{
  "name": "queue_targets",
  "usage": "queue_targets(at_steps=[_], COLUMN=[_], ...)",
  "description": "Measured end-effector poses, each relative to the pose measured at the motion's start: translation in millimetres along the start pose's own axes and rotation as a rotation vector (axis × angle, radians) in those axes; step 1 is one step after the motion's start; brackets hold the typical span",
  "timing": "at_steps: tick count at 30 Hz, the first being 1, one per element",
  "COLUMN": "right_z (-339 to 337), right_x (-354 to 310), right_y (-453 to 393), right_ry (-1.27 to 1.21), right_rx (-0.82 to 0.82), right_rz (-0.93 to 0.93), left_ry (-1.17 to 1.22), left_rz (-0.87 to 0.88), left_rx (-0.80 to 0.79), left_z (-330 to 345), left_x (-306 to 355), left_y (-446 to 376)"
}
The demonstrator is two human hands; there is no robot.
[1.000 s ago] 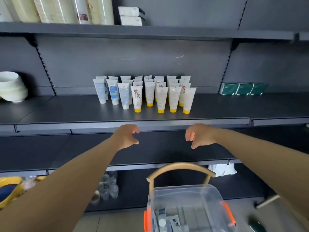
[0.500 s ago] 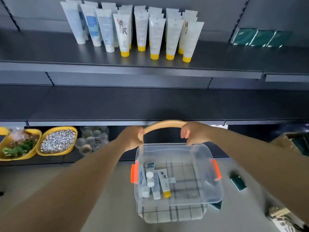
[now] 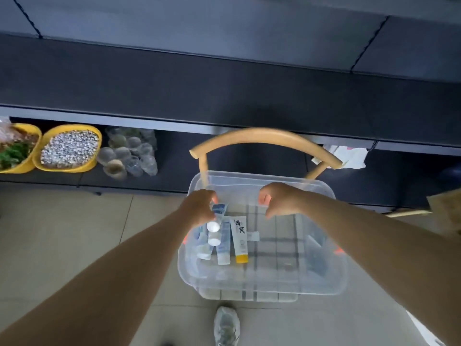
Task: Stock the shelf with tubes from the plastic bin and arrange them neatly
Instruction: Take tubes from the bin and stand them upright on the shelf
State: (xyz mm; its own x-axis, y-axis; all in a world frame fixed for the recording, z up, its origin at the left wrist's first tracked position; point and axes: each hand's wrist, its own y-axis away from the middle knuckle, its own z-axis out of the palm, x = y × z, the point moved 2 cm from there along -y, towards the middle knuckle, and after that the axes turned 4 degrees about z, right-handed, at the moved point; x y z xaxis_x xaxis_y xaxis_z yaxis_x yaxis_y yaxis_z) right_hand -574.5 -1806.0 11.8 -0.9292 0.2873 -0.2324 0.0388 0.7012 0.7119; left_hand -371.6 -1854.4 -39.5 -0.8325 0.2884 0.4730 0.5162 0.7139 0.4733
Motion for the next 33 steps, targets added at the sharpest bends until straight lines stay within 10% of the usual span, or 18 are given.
queue_targets(at_steps=[33], right_z=[72], right_x=[58], right_y=[-113], right_ry=[-0.073], right_rx=[-0.185], right_rz=[0.038], left_ry=[0.053], left_rz=[-0.141], left_rx=[-0.146], left_z=[114], left_x=[-14], left_y=[-59])
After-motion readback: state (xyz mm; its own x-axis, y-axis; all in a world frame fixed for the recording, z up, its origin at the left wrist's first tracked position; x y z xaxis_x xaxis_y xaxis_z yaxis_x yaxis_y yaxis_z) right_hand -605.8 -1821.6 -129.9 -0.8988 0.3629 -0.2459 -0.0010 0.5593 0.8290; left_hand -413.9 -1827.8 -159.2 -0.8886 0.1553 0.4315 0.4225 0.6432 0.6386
